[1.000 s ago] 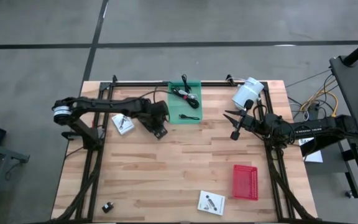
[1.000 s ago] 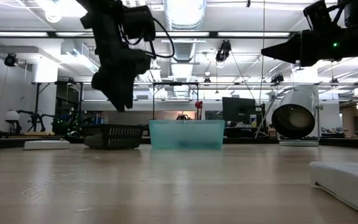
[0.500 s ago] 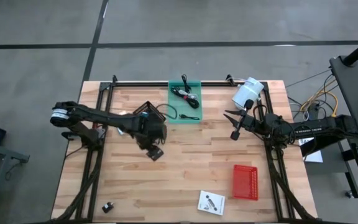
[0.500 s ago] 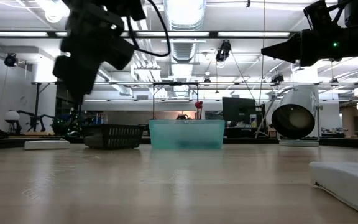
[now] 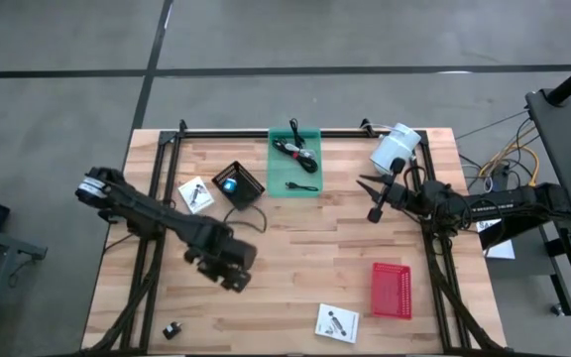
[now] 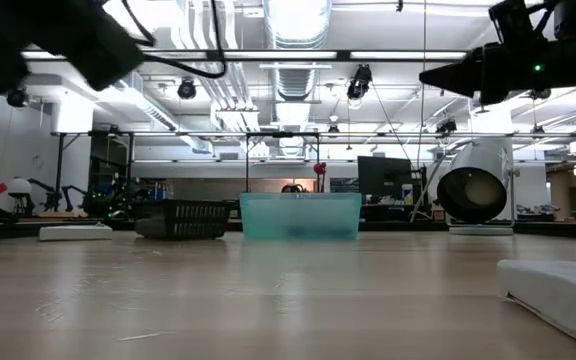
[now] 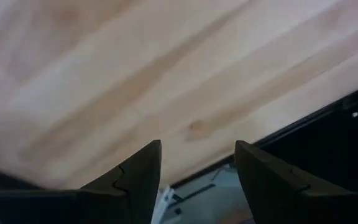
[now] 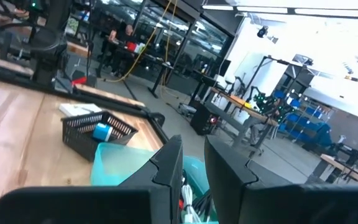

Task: Pick and place items into bin
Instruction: Put the black charger adapter into the black bin

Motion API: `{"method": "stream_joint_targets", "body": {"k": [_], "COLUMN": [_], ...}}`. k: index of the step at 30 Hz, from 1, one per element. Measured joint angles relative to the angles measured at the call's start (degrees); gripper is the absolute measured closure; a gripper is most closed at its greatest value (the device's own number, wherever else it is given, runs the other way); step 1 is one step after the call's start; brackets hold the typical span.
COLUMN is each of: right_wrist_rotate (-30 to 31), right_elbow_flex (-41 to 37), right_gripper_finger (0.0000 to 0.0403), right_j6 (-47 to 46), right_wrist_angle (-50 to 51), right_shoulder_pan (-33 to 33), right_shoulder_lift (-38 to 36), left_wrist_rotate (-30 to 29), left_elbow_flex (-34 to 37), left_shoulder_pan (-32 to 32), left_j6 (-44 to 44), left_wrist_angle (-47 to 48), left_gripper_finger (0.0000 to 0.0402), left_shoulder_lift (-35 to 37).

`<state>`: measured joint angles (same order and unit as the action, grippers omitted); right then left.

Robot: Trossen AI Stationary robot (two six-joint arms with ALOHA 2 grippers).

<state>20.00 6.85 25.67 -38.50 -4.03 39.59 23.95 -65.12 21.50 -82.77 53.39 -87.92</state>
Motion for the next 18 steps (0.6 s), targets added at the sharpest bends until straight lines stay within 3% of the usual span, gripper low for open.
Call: {"method": "stream_joint_targets", "body": {"k": [10, 18], "right_wrist_rotate": [-0.4, -0.6], "right_elbow_flex": [1.2, 1.0], "right_gripper_finger": [0.0346, 0.0346], "right_j6": [-5.8, -12.1], "right_wrist_angle": [0.2, 0.5], "right_shoulder_pan": [0.0, 0.0], "right_shoulder_lift": [0.0, 0.0], "left_wrist_rotate": [7.4, 6.8], "left_elbow_flex": [-0.6, -1.7], "left_shoulder_pan": [9.1, 15.0], "left_j6": [-20.9, -23.5], "left_wrist_angle": [-0.3, -0.3], "left_gripper_finger": [0.0214, 0.0214], "left_shoulder_lift": [0.0, 0.0]}}
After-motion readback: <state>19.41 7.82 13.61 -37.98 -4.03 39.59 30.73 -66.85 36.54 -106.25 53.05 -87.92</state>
